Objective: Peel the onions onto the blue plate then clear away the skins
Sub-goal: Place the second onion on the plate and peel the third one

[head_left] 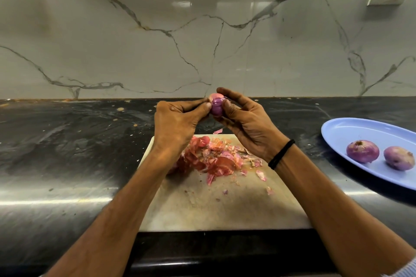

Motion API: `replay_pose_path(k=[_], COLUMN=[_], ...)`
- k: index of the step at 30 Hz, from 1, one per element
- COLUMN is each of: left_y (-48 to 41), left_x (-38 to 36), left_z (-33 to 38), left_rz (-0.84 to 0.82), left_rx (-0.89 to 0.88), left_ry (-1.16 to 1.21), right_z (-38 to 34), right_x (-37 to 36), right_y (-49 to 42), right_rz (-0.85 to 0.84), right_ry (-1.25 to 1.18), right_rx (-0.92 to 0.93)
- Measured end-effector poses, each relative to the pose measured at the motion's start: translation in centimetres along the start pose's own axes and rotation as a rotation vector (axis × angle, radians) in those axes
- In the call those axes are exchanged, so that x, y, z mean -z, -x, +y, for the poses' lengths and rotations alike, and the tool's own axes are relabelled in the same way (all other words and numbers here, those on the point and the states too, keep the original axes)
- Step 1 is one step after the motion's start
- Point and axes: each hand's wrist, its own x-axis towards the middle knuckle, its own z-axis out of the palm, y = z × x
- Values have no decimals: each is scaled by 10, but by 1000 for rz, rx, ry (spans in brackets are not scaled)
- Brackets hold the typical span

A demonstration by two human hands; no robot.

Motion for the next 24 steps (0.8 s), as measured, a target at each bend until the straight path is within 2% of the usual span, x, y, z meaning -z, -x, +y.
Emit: replay_pose_path(k=[8,24], left_y=[-2,3], left_x=[2,2], left_z=[-2,4], left_rz=[85,-17], left_rx=[-52,-101], left_ry=[-119,-227], right_z=[2,0], right_x=[-2,0], right_y=[1,3], right_rz=[-14,9], right_ry=[50,104], right_rx=[14,9])
